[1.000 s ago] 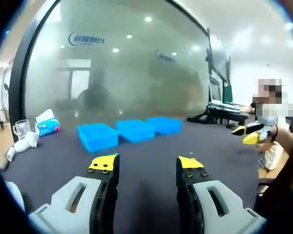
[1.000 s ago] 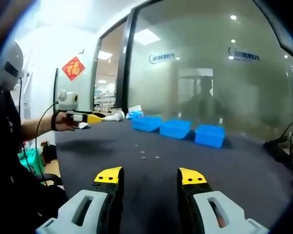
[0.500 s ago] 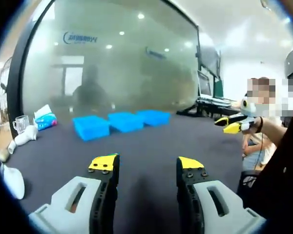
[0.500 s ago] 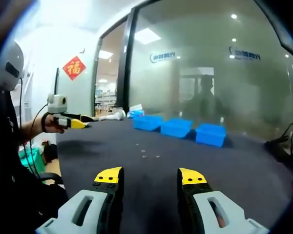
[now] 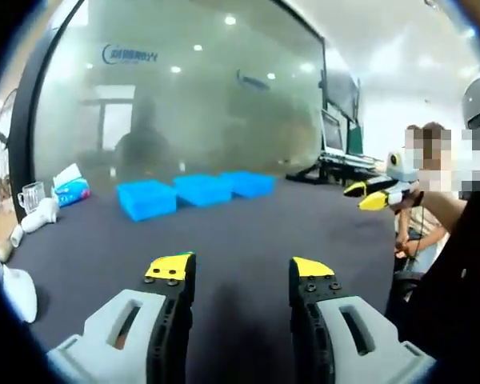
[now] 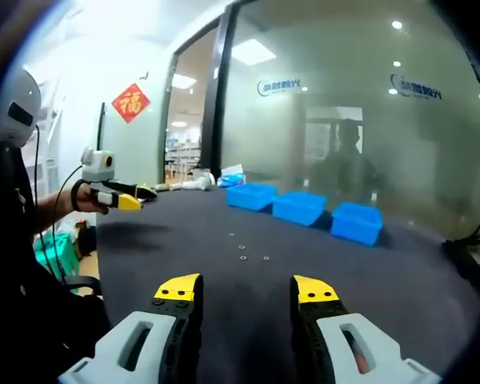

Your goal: Sort the screws, nuts, and washers into the corresponding bins

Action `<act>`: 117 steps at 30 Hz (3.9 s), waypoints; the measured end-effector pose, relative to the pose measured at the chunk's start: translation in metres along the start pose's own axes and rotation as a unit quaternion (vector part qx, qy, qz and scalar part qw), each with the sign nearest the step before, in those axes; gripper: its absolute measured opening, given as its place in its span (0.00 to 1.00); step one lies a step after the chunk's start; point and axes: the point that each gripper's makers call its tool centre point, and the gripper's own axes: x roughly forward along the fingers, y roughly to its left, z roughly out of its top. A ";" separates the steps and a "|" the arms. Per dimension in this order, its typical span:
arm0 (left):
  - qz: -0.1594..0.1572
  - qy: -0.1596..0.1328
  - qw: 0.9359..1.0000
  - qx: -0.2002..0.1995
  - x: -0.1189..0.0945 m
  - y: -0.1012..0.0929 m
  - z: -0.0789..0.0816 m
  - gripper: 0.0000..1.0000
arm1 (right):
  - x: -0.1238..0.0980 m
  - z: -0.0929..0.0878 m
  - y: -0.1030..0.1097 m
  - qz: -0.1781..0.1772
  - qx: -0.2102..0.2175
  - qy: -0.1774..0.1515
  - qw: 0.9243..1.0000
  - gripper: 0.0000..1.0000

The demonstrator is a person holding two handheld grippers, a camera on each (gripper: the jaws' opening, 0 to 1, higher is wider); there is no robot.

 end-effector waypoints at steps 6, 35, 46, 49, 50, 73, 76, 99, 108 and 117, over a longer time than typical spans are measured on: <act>-0.006 0.003 1.000 -0.007 -0.001 -0.001 -0.003 0.46 | 0.010 0.003 -0.004 0.022 -0.016 0.020 0.999 0.38; 0.006 0.006 1.000 -0.010 -0.013 0.007 -0.005 0.46 | 0.088 0.024 0.020 0.184 -0.150 0.172 0.956 0.34; 0.019 0.001 1.000 -0.013 -0.018 0.013 -0.006 0.46 | 0.130 0.028 0.032 0.228 -0.177 0.220 0.932 0.29; 0.020 0.001 1.000 -0.013 -0.019 0.013 -0.006 0.46 | 0.144 0.025 0.035 0.234 -0.190 0.235 0.924 0.28; 0.020 0.001 1.000 -0.012 -0.019 0.013 -0.006 0.46 | 0.148 0.024 0.038 0.238 -0.191 0.240 0.922 0.28; 0.033 0.003 0.999 -0.012 -0.022 0.017 -0.008 0.46 | 0.217 -0.002 0.051 0.255 -0.176 0.317 0.896 0.16; 0.033 0.003 0.999 -0.014 -0.022 0.017 -0.009 0.46 | 0.219 -0.005 0.048 0.253 -0.173 0.322 0.896 0.13; 0.038 0.001 0.999 -0.026 -0.023 0.020 -0.014 0.46 | 0.219 -0.013 0.048 0.243 -0.153 0.341 0.895 0.04; 0.040 -0.002 0.999 -0.025 -0.024 0.020 -0.011 0.46 | 0.218 -0.012 0.047 0.234 -0.161 0.333 0.899 0.03; 0.045 -0.008 0.999 -0.025 -0.023 0.022 -0.005 0.46 | 0.207 -0.004 0.045 0.229 -0.141 0.300 0.915 0.03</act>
